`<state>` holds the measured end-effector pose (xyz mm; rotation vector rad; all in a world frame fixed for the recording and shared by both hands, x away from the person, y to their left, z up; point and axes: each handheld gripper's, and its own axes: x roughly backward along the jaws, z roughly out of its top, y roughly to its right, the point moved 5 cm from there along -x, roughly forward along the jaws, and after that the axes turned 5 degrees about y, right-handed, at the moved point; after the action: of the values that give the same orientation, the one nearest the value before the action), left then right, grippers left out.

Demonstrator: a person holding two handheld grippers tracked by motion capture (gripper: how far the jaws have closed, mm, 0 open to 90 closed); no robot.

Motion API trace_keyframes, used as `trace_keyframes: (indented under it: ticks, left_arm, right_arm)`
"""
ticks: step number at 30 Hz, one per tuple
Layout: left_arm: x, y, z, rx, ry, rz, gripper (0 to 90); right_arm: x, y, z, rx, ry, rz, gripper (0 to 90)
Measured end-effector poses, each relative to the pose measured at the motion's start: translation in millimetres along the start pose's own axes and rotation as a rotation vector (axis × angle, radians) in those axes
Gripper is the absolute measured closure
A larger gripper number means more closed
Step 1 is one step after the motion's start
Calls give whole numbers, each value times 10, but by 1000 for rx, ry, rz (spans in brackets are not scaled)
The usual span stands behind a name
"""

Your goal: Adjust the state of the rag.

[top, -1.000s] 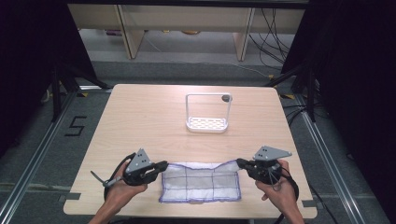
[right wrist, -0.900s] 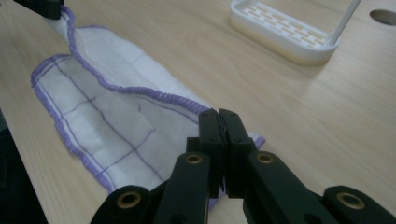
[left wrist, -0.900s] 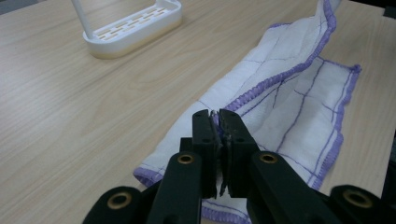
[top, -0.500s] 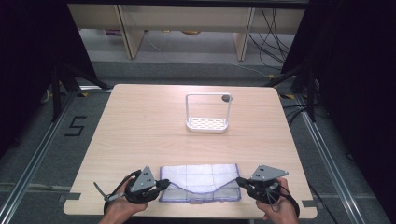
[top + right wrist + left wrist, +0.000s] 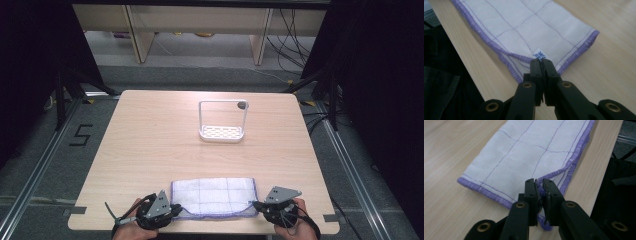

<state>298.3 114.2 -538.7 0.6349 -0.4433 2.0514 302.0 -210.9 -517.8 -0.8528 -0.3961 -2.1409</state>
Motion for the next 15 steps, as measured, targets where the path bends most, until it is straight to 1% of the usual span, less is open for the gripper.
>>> trace_keyframes:
  ticks: [1,2,3,4,5,6,7,8,9,10,11,12,13,14,15]
  left_arm:
    - [0,-13,-11,-4,-9,-6,767]
    - [-1,7,-10,17,0,-23,731]
    - [18,21,6,49,20,-39,630]
    - [18,21,6,49,20,-39,573]
    - [37,12,29,71,35,-30,573]
    - [60,-9,51,76,45,-22,482]
    - [90,-62,93,110,68,1,424]
    - [95,-108,122,120,80,15,403]
    - [97,-155,152,147,87,37,394]
    - [97,-155,152,147,87,37,386]
    - [95,-236,183,148,96,45,386]
    - [70,-280,222,196,128,52,376]
    - [46,-382,252,218,132,73,358]
    - [50,-439,247,207,99,75,344]
    - [36,-487,243,206,87,79,336]
  right_arm:
    - [-15,-3,-14,1,-2,1,873]
    - [-6,-10,-28,-17,-25,11,846]
    - [-1,-21,-29,-42,-6,16,747]
    - [-1,-21,-29,-42,-6,16,747]
    - [22,-18,-24,-40,-4,28,702]
    - [41,-6,-11,-58,15,17,629]
    - [94,54,17,-63,37,3,603]
    - [107,81,35,-81,52,-15,582]
    - [118,128,61,-96,68,-39,572]
    - [118,128,61,-96,68,-39,572]
    - [117,176,88,-97,84,-52,560]
    - [121,234,123,-117,92,-72,541]
    - [104,287,166,-196,98,-93,536]
    - [78,366,177,-164,97,-100,536]
    - [60,406,183,-175,89,-110,530]
